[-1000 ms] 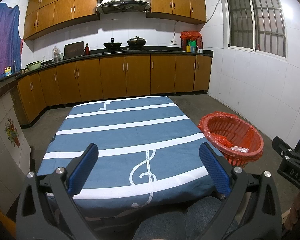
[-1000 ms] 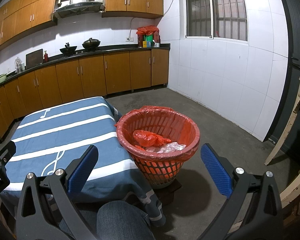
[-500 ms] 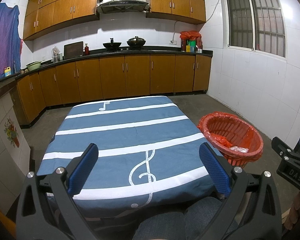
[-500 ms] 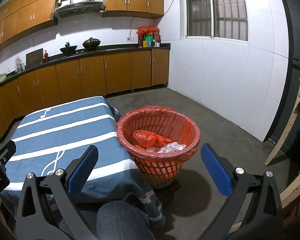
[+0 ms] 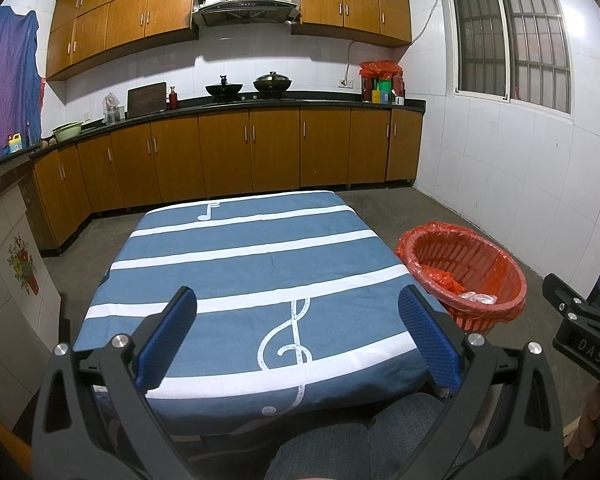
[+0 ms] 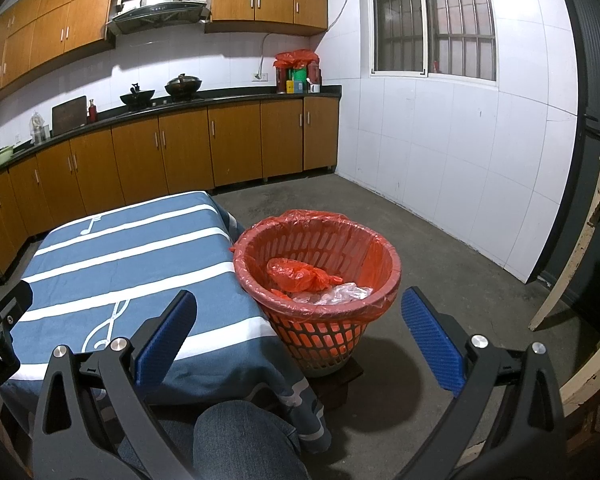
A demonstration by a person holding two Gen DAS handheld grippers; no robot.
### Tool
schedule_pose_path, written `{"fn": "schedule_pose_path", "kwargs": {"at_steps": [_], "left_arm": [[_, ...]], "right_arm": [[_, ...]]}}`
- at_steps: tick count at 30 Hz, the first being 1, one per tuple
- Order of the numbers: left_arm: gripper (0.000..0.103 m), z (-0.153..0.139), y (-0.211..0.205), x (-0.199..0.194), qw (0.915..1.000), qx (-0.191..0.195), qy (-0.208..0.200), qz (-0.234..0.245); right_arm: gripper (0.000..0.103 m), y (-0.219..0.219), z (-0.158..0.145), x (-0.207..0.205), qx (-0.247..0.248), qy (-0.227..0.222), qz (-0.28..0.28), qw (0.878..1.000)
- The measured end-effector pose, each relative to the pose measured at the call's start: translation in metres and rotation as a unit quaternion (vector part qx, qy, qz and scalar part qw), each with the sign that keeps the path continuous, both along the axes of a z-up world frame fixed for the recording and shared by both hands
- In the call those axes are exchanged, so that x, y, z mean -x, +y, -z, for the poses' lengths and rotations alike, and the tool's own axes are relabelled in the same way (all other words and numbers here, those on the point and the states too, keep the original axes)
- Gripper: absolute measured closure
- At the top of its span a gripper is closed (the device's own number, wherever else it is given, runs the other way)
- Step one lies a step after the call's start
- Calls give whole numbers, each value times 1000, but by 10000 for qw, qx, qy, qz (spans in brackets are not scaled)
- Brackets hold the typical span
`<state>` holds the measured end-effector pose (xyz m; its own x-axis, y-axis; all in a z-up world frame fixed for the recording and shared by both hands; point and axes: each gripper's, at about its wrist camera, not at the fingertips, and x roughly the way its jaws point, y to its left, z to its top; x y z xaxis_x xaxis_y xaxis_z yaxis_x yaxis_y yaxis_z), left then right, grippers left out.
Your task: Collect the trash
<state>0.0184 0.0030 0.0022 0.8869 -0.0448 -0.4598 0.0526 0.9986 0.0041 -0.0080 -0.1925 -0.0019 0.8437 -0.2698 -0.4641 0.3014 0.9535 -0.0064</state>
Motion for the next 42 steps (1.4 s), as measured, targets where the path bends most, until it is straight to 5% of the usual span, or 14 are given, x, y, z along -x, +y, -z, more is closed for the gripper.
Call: {"fn": "schedule_pose_path", "kwargs": {"at_steps": [42], "left_arm": [[4, 5, 7, -3, 10000, 5, 22, -6]], "right_arm": [[2, -1, 2, -1, -43, 41, -4, 10000]]}}
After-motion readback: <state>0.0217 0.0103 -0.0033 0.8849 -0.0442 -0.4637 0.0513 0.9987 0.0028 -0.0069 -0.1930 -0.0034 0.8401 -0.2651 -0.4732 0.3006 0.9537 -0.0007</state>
